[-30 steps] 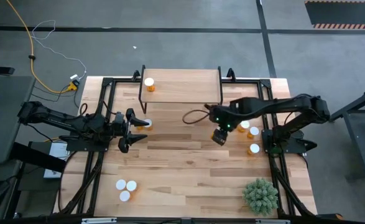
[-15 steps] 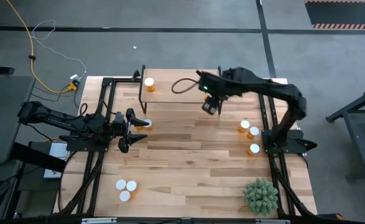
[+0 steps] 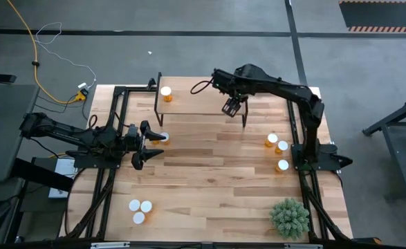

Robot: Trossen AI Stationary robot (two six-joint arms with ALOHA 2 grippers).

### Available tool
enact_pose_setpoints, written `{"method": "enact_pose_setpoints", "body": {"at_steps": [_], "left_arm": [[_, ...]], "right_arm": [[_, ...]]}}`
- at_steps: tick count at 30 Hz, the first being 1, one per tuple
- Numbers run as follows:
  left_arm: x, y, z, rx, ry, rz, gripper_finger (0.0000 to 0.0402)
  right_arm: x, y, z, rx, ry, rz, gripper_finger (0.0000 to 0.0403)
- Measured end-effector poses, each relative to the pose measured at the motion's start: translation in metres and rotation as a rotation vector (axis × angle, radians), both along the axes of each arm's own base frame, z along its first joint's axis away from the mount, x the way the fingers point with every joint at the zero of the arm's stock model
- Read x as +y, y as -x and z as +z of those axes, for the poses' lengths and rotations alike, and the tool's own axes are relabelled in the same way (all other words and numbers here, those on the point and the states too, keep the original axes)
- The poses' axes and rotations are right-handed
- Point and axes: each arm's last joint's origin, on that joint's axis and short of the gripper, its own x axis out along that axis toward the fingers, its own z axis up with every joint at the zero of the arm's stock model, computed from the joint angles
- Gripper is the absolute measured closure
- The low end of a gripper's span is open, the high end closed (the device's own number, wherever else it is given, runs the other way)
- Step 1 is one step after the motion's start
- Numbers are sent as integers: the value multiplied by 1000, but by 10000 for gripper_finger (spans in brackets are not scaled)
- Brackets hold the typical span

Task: Pick and place medicine bottles onto shelf by color
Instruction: Put the orange pill bottle on the shelf

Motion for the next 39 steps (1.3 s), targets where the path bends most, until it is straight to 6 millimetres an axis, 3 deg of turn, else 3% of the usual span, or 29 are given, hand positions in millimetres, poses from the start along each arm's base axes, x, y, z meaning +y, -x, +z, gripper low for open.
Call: {"method": "enact_pose_setpoints", "body": {"at_steps": [12, 27, 39], "left_arm": [[0, 0, 0, 1, 0, 0, 135], [0, 0, 0, 0, 0, 5, 135], [0, 0, 0, 0, 0, 8, 135]], "right_arm": [[-16, 7, 0, 6, -1, -29, 172], [-17, 6, 0, 2, 6, 2, 166], [-16, 12, 14, -33, 74, 45, 43]]}}
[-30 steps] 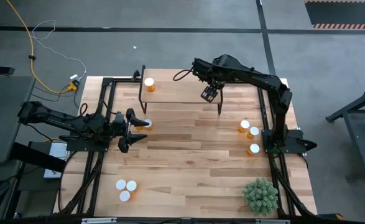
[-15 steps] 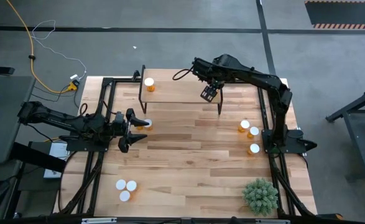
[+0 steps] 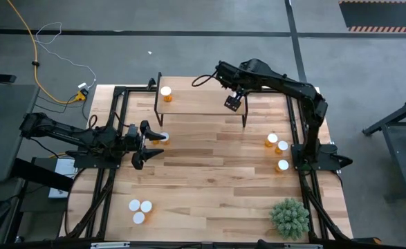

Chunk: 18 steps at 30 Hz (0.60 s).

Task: Pick and place medicine bottles onto shelf by color
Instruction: Put the orange pill bottle on the shelf

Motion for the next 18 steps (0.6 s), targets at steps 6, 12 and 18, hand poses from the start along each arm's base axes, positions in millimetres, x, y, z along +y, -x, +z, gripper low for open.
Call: {"method": "enact_pose_setpoints", "body": {"at_steps": [6, 12, 18], "left_arm": [[0, 0, 0, 0, 5, 11, 135], [0, 0, 0, 1, 6, 11, 135], [0, 0, 0, 7, -26, 12, 135]], "right_arm": [[11, 21, 41, -202, 71, 43, 37], [41, 68, 52, -510, 77, 156, 36], [88, 127, 10, -877, 96, 248, 36]]}}
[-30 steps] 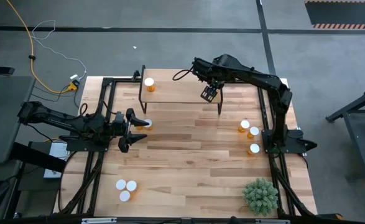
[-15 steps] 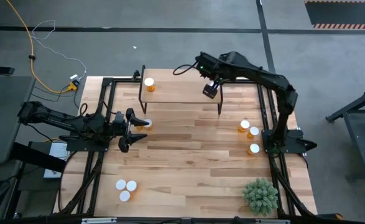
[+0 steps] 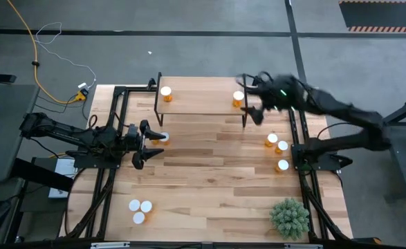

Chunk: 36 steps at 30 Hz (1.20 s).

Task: Pick and place medicine bottles onto shelf by color
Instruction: Put the orange pill bottle on the shelf

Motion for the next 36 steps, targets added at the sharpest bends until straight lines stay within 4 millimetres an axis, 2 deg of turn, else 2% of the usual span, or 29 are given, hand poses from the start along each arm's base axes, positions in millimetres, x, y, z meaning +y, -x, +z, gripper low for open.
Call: {"method": "enact_pose_setpoints", "body": {"at_steps": [3, 7, 12, 15, 24, 31, 36], "left_arm": [[0, 0, 0, 4, -35, 2, 135], [0, 0, 0, 7, -69, 4, 135], [0, 0, -2, 37, -133, 20, 135], [2, 0, -5, 71, -140, 60, 135], [9, 2, -6, 113, -69, 279, 135], [27, 9, 9, 444, 126, 518, 135], [35, 12, -6, 676, 262, 547, 135]], "right_arm": [[18, 18, -26, -236, -21, 64, 36], [34, 31, -62, -475, -13, 161, 36], [45, 35, -99, -644, 24, 232, 36], [49, 36, -112, -688, 39, 257, 36], [55, 29, -132, -616, 8, 226, 36], [62, 22, -139, -566, -4, 218, 36], [62, 21, -140, -563, 2, 217, 36]]}}
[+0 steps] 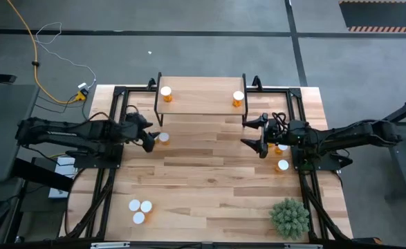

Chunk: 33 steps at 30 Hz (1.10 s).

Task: Pick and place medicine bottles onto shelf by color
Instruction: Put the orange pill bottle on the shelf

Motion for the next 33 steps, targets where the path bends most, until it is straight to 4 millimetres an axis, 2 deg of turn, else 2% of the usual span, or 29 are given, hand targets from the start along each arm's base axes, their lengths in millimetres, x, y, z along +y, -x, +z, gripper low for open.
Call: {"method": "enact_pose_setpoints", "body": {"at_steps": [7, 33], "left_arm": [[5, -1, -29, 204, 126, 75, 135], [24, -15, -54, 346, 233, 146, 135]], "right_arm": [[0, 0, 0, 0, 1, -1, 36], [0, 0, 0, 0, -1, -2, 37]]}}
